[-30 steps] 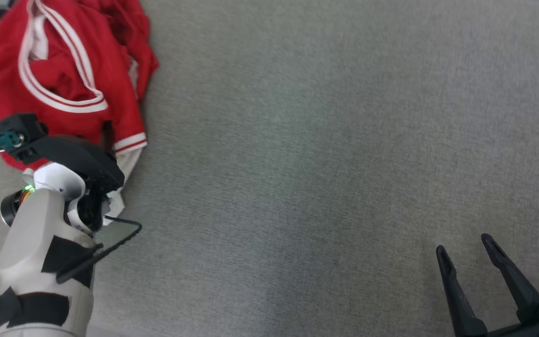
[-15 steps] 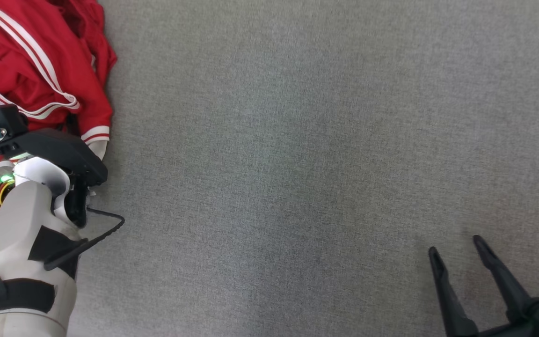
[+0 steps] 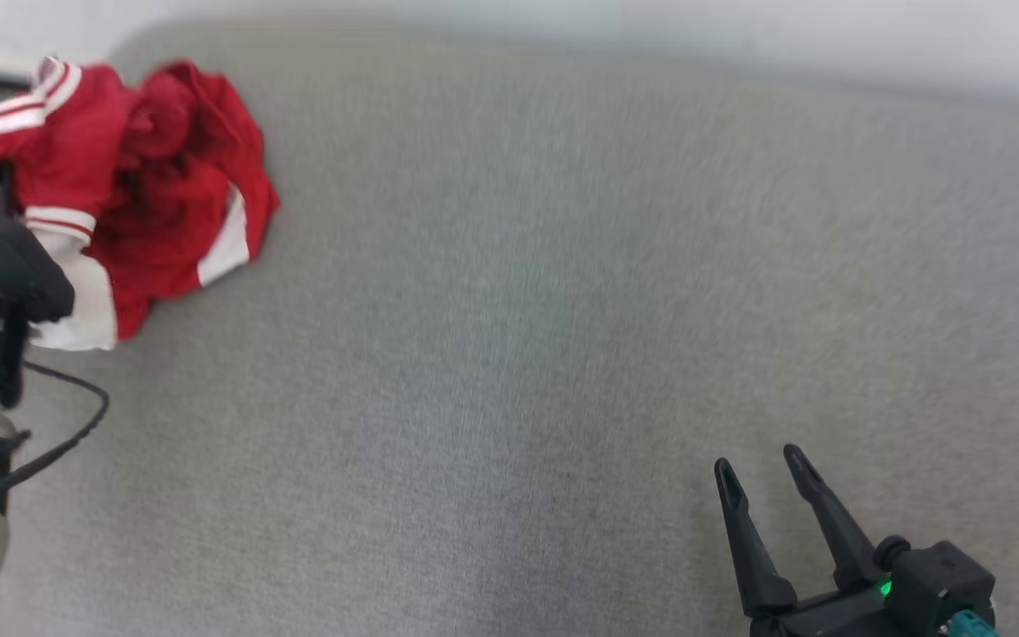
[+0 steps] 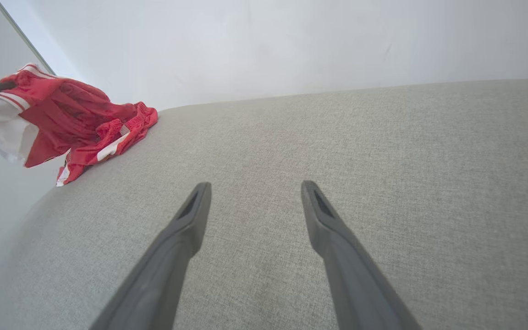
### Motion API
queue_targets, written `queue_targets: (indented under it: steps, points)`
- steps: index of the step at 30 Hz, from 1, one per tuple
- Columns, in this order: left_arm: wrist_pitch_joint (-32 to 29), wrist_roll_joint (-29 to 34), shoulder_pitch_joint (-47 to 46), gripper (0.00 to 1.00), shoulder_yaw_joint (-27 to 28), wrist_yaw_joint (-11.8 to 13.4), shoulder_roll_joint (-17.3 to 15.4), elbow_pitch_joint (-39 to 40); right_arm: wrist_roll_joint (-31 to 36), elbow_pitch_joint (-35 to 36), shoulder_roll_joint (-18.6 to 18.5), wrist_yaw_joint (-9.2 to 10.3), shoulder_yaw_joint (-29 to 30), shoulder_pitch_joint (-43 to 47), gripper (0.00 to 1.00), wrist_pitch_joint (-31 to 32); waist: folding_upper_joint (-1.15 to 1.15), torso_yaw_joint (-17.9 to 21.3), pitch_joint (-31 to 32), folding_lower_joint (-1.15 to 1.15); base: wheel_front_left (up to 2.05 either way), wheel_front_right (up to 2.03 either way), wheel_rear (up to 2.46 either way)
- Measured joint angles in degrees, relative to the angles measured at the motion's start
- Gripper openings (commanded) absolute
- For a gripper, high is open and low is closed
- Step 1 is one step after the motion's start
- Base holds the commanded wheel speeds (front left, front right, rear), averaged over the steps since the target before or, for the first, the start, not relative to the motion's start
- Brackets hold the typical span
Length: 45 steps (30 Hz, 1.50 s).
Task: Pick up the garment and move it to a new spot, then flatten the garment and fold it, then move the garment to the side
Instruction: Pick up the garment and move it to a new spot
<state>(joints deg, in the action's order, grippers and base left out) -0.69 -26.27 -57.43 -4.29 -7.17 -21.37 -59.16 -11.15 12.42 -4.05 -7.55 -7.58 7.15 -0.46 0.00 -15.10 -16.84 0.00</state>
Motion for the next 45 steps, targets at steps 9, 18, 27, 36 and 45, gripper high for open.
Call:
queue_targets:
  steps: [9,18,27,36,45]
  points:
    - [-5.04,-3.69,1.15,0.00,-5.41,-0.25,1.22,16.38,-3.49,-9.48,1.01,0.00,3.27,0.08,1.00,-6.77,-0.01,1.56,12.01,-0.01,0.00,0.00,0.00]
    - [-5.60,-5.70,7.79,0.00,-10.95,0.24,10.50,35.40,-4.43,-11.41,1.08,0.01,4.92,-0.43,1.00,-8.57,-0.01,6.88,19.77,-0.01,0.00,0.00,0.00]
    - [-2.33,-6.67,14.89,0.00,-16.03,2.09,16.82,42.43,-2.90,-10.20,1.18,0.00,3.18,-2.75,1.00,-6.71,-0.01,16.51,21.80,-0.01,0.00,0.00,0.00]
    - [2.85,-7.12,20.08,0.00,-18.66,3.49,17.82,38.93,-2.79,-9.20,1.14,0.00,2.37,-3.33,1.00,-6.21,0.00,27.94,19.59,0.00,0.00,0.00,0.00]
    - [8.49,-7.39,25.66,1.00,-19.90,3.65,18.03,21.86,-3.38,-9.99,1.13,0.00,1.15,-4.48,1.00,-6.92,0.00,34.85,14.32,0.01,0.00,0.00,0.00]
